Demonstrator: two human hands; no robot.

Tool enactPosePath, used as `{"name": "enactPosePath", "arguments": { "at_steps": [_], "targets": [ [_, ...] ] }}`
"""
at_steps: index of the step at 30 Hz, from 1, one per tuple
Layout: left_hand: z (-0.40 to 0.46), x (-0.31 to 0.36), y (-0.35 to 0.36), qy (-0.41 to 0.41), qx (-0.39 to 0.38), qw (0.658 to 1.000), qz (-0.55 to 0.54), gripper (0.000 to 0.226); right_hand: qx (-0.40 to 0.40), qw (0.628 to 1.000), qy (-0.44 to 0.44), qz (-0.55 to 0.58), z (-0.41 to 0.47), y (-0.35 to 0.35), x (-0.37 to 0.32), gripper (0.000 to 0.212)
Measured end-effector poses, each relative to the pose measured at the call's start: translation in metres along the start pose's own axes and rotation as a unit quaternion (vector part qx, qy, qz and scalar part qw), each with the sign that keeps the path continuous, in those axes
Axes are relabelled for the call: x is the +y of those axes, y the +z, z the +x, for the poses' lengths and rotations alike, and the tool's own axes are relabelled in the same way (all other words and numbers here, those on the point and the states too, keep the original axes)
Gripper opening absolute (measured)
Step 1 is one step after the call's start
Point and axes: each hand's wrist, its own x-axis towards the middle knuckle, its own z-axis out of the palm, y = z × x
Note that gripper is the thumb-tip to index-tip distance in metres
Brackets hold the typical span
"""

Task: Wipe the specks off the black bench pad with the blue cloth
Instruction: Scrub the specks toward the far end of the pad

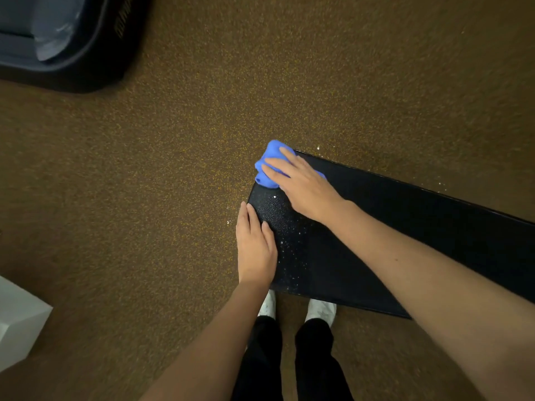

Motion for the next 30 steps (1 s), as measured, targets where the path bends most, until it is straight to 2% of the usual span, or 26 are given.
{"name": "enactPosePath", "arguments": {
  "at_steps": [1, 3, 5, 7, 12, 14, 17, 20, 22, 25, 28, 30],
  "targets": [
    [0.000, 0.000, 0.000, 0.001, 0.001, 1.000, 0.001, 0.061, -0.001, 1.000, -0.013, -0.015, -0.008, -0.004, 0.008, 0.056],
    [-0.001, 0.000, 0.000, 0.001, -0.001, 1.000, 0.003, 0.061, -0.012, 0.999, 0.037, -0.025, -0.016, -0.009, 0.019, 0.053],
    [-0.001, 0.000, 0.000, 0.003, -0.002, 1.000, 0.009, 0.062, 0.015, 0.993, 0.115, -0.010, -0.015, -0.007, 0.015, 0.050],
    [-0.001, 0.000, 0.001, 0.007, 0.000, 1.000, 0.015, 0.061, 0.059, 0.988, 0.143, -0.006, -0.012, 0.002, 0.001, 0.048],
    [-0.003, 0.003, 0.002, 0.001, 0.000, 1.000, 0.014, 0.050, 0.063, 0.997, 0.045, -0.013, -0.042, 0.008, -0.001, 0.057],
    [-0.004, 0.005, 0.002, 0.001, -0.002, 1.000, 0.015, 0.051, 0.097, 0.989, 0.109, -0.023, -0.069, 0.007, 0.007, 0.060],
    [-0.005, 0.007, 0.002, -0.009, -0.008, 1.000, 0.018, 0.051, 0.167, 0.954, 0.249, 0.011, -0.096, 0.013, 0.007, 0.056],
    [-0.005, 0.007, 0.004, -0.009, -0.001, 1.000, 0.020, 0.051, 0.198, 0.930, 0.310, 0.021, -0.082, 0.020, -0.004, 0.058],
    [-0.005, 0.006, 0.005, 0.001, 0.005, 1.000, 0.022, 0.051, 0.197, 0.927, 0.317, 0.030, -0.064, 0.020, -0.015, 0.059],
    [-0.005, 0.004, 0.007, 0.006, 0.010, 1.000, 0.027, 0.053, 0.189, 0.941, 0.280, 0.025, -0.050, 0.024, -0.025, 0.059],
    [-0.005, 0.002, 0.007, 0.016, 0.016, 0.999, 0.035, 0.059, 0.158, 0.960, 0.233, 0.007, -0.071, 0.028, -0.029, 0.060],
    [-0.005, 0.002, 0.009, 0.013, 0.015, 0.999, 0.036, 0.056, 0.144, 0.958, 0.249, -0.007, -0.100, 0.027, -0.026, 0.064]
  ]
}}
